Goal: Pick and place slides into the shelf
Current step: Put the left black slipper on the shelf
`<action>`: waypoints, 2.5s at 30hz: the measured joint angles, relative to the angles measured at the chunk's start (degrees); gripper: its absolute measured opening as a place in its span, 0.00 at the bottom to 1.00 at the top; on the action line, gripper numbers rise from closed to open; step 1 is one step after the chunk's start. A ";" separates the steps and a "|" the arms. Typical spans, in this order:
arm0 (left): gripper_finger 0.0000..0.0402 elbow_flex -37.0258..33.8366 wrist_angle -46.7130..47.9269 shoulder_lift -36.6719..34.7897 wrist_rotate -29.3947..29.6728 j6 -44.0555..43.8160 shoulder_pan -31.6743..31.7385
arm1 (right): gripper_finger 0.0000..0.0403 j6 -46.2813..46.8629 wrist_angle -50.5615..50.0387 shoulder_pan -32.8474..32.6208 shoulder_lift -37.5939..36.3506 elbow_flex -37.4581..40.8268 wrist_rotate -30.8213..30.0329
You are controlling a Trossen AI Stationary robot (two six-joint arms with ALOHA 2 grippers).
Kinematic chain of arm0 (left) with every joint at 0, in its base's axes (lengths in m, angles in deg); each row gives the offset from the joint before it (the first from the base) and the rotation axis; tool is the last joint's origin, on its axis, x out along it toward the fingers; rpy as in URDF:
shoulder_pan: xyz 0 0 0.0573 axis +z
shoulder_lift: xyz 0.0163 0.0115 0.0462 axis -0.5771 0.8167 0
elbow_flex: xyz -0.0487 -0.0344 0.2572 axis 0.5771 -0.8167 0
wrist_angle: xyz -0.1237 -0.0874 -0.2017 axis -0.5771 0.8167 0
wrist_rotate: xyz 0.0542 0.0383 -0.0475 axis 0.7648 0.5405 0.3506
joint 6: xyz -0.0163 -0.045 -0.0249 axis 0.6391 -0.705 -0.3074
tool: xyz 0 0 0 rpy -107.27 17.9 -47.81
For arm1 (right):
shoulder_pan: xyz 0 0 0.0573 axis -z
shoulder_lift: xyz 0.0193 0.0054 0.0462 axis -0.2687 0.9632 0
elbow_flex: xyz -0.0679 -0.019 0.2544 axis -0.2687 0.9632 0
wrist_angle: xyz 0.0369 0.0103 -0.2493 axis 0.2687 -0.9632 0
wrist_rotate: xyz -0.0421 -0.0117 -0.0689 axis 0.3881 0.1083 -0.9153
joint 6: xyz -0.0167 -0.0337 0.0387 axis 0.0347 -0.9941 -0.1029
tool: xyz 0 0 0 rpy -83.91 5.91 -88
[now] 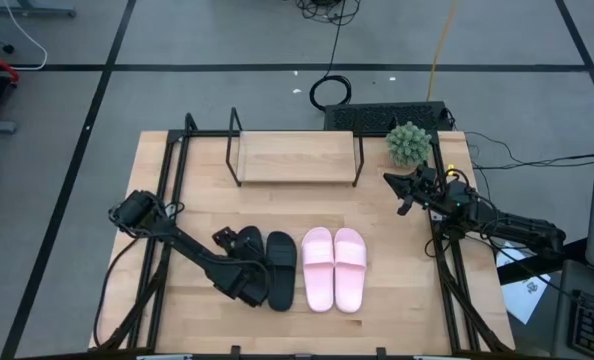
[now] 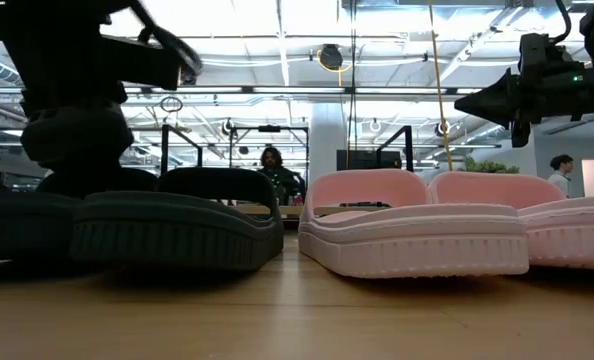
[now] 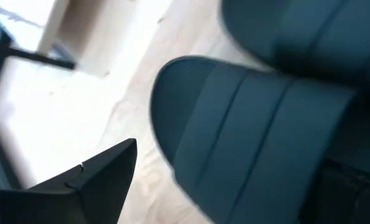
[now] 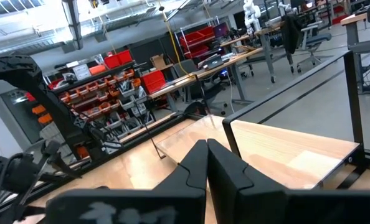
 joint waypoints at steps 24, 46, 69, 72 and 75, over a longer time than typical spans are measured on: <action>0.91 -0.02 -3.81 -0.01 -0.91 -2.66 0.23 | 0.00 0.02 -0.05 0.02 0.00 0.02 0.00; 0.91 -0.02 -2.53 -0.02 -0.24 -2.48 0.44 | 0.00 0.02 -0.07 0.00 0.00 0.02 0.04; 0.90 -0.04 1.98 -0.02 -0.82 -7.31 1.77 | 0.00 0.04 -0.07 0.00 0.00 0.02 0.15; 0.82 -0.04 1.56 -0.02 -0.82 -7.60 2.10 | 0.00 0.04 -0.07 0.00 0.00 0.02 0.20; 0.69 -0.06 0.74 0.37 -1.00 -7.57 2.21 | 0.00 0.05 -0.07 0.00 0.00 0.02 0.20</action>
